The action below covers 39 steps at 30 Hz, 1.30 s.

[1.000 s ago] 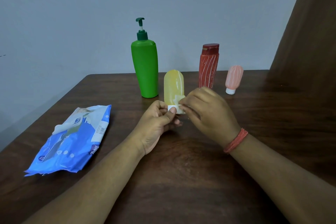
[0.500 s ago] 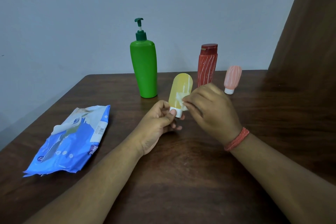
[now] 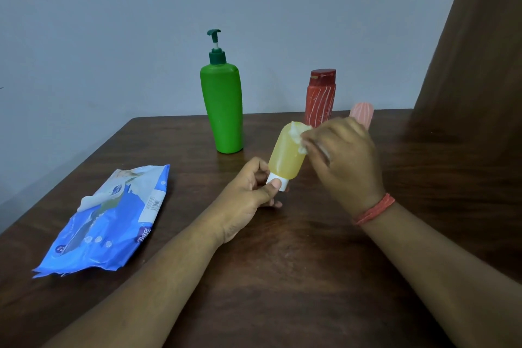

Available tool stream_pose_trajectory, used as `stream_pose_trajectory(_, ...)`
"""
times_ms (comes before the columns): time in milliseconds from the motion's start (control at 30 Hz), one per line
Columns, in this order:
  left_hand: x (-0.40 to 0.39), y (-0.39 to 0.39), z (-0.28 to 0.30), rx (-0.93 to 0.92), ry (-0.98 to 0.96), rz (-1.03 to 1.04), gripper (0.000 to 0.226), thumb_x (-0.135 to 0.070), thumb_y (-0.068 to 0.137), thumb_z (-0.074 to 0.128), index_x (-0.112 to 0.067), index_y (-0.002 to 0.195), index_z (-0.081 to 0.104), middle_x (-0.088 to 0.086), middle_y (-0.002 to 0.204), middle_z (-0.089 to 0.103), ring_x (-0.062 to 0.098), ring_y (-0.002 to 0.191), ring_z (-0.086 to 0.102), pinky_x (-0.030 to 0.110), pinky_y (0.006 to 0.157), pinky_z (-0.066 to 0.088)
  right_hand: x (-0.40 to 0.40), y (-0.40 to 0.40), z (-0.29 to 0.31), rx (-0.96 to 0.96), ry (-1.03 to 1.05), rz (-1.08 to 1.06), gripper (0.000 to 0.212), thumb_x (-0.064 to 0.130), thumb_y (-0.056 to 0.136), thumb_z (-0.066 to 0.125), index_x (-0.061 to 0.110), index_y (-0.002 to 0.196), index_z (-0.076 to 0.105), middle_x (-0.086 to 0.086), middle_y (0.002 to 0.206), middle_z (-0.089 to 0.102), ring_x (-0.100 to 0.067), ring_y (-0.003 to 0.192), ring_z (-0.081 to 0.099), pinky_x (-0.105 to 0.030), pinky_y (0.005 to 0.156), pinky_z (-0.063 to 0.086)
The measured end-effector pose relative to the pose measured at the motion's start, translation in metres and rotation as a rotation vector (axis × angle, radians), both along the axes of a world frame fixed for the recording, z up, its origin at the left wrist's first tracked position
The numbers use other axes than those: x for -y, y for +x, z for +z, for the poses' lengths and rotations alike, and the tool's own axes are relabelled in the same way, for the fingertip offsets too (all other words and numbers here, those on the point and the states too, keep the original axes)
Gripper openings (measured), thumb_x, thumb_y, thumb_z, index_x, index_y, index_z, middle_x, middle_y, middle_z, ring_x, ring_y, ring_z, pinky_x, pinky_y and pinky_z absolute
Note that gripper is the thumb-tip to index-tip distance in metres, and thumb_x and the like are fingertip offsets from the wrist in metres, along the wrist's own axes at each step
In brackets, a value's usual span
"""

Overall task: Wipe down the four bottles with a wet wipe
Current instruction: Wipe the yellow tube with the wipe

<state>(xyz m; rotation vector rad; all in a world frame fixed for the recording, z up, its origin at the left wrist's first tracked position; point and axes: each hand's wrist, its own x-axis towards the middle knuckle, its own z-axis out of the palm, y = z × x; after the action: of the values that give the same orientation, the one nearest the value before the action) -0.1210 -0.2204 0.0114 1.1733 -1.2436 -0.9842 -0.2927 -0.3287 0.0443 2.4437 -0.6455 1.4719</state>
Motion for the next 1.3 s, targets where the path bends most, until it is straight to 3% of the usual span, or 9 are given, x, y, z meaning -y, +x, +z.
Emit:
stream_pose_trajectory(100, 0.000, 0.000, 0.000, -0.046, 0.003, 0.008, 0.014, -0.006, 0.101, 0.052, -0.015, 0.094, 0.044, -0.003, 0.089, 0.068, 0.004, 0.062, 0.055, 0.042, 0.085, 0.052, -0.005, 0.005, -0.003, -0.115, -0.065, 0.056, 0.012, 0.019, 0.095, 0.065, 0.013, 0.098, 0.074, -0.004, 0.092, 0.067, -0.027, 0.087, 0.058, -0.044, 0.075, 0.046)
stream_pose_trajectory(233, 0.000, -0.001, 0.000, -0.027, 0.010, 0.006, 0.013, -0.007, 0.102, 0.052, -0.016, 0.094, 0.046, -0.012, 0.082, 0.069, 0.003, 0.060, 0.054, 0.048, 0.091, 0.050, 0.003, 0.000, 0.001, -0.035, -0.019, 0.006, 0.011, 0.018, 0.095, 0.065, 0.012, 0.098, 0.074, -0.004, 0.092, 0.067, -0.028, 0.087, 0.058, -0.045, 0.075, 0.047)
stream_pose_trajectory(367, 0.000, 0.001, 0.000, -0.081, 0.017, 0.023, 0.013, -0.008, 0.100, 0.054, -0.015, 0.093, 0.046, -0.004, 0.089, 0.068, 0.006, 0.062, 0.057, 0.045, 0.087, 0.048, -0.005, 0.007, -0.005, -0.223, -0.087, 0.121, 0.014, 0.017, 0.097, 0.061, 0.010, 0.099, 0.073, -0.006, 0.090, 0.065, -0.028, 0.083, 0.058, -0.044, 0.071, 0.047)
stream_pose_trajectory(467, 0.001, 0.002, 0.000, -0.010, 0.025, 0.019, 0.012, -0.008, 0.101, 0.055, -0.015, 0.095, 0.047, -0.008, 0.089, 0.069, 0.008, 0.063, 0.056, 0.042, 0.085, 0.051, 0.005, 0.000, 0.001, -0.098, -0.029, -0.001, 0.012, 0.018, 0.096, 0.064, 0.012, 0.101, 0.073, -0.006, 0.094, 0.068, -0.027, 0.087, 0.060, -0.043, 0.075, 0.049)
stream_pose_trajectory(600, 0.001, 0.001, 0.000, 0.112, 0.025, 0.023, 0.009, -0.007, 0.100, 0.057, -0.008, 0.102, 0.048, 0.001, 0.098, 0.064, 0.024, 0.075, 0.057, 0.022, 0.070, 0.051, 0.010, -0.009, 0.004, 0.052, 0.054, -0.069, 0.013, 0.016, 0.095, 0.066, 0.009, 0.103, 0.073, -0.008, 0.098, 0.069, -0.024, 0.091, 0.061, -0.037, 0.081, 0.048)
stream_pose_trajectory(867, 0.000, 0.001, -0.001, 0.289, 0.043, 0.000, 0.013, -0.011, 0.100, 0.058, -0.017, 0.100, 0.047, 0.003, 0.103, 0.068, 0.013, 0.075, 0.065, 0.030, 0.071, 0.050, 0.005, -0.003, 0.007, 0.046, 0.068, 0.049, 0.010, 0.011, 0.094, 0.067, 0.008, 0.101, 0.073, -0.007, 0.097, 0.064, -0.019, 0.093, 0.056, -0.021, 0.085, 0.037)
stream_pose_trajectory(1033, 0.000, 0.002, 0.002, 0.138, 0.022, 0.029, 0.009, -0.007, 0.101, 0.056, -0.005, 0.102, 0.047, 0.001, 0.098, 0.067, 0.022, 0.071, 0.055, 0.023, 0.072, 0.052, 0.005, -0.003, 0.004, 0.124, 0.181, 0.041, 0.011, 0.012, 0.095, 0.065, 0.008, 0.103, 0.073, -0.005, 0.101, 0.064, -0.010, 0.094, 0.054, -0.022, 0.082, 0.043)
stream_pose_trajectory(1133, 0.000, 0.005, 0.001, -0.010, -0.012, -0.001, 0.011, -0.008, 0.099, 0.058, -0.011, 0.099, 0.048, 0.002, 0.093, 0.070, 0.015, 0.064, 0.051, 0.030, 0.080, 0.053, 0.004, -0.001, 0.003, 0.193, 0.253, 0.081, 0.011, 0.013, 0.096, 0.065, 0.009, 0.103, 0.072, 0.006, 0.099, 0.059, 0.000, 0.093, 0.050, -0.007, 0.081, 0.039)
stream_pose_trajectory(1300, -0.001, 0.005, 0.002, -0.057, -0.033, -0.017, 0.015, -0.019, 0.088, 0.060, -0.013, 0.097, 0.049, 0.004, 0.093, 0.071, 0.012, 0.061, 0.050, 0.033, 0.082, 0.051, -0.002, 0.005, -0.001, 0.317, 0.488, 0.224, 0.007, 0.015, 0.094, 0.068, 0.017, 0.101, 0.069, 0.007, 0.093, 0.064, -0.008, 0.085, 0.060, -0.028, 0.073, 0.054)
